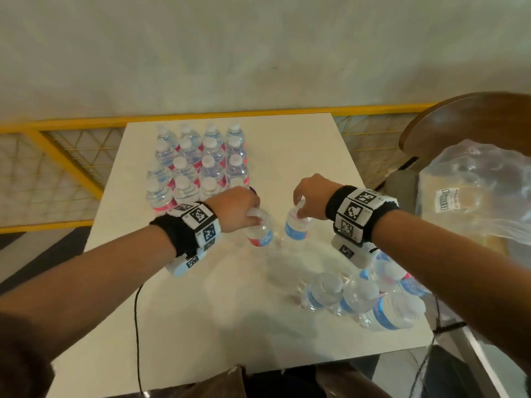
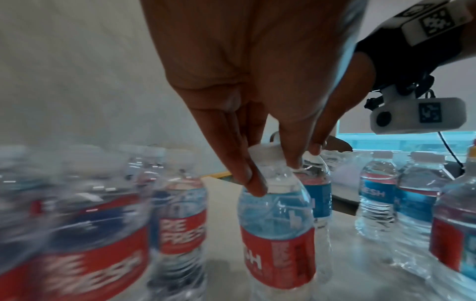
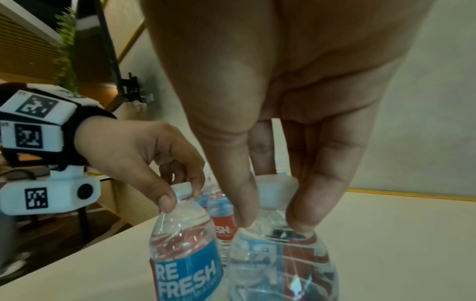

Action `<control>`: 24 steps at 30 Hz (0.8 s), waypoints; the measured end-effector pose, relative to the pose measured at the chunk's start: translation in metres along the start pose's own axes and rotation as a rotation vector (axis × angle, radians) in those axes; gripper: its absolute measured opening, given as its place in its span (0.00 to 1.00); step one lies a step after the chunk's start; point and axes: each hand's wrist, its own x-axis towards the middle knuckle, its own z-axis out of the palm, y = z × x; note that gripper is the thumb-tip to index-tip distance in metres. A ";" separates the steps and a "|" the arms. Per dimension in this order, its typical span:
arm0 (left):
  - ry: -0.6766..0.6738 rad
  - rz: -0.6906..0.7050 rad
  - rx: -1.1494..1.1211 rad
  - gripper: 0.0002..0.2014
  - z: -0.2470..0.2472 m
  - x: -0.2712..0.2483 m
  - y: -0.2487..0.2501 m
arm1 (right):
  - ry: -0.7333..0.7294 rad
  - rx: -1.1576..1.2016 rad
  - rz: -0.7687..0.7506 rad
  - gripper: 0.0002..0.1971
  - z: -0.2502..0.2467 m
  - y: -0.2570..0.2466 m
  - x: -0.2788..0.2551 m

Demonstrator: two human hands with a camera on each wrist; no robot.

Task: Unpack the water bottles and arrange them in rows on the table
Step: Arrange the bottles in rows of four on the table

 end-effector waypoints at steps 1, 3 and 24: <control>-0.001 -0.027 0.005 0.14 -0.001 -0.009 -0.010 | -0.003 -0.008 -0.036 0.16 0.000 -0.013 0.004; -0.006 -0.077 0.026 0.16 -0.001 -0.025 -0.030 | -0.002 -0.004 -0.096 0.17 0.001 -0.038 0.013; -0.008 -0.194 -0.104 0.12 -0.003 -0.093 -0.100 | -0.053 -0.107 -0.364 0.18 0.015 -0.147 0.050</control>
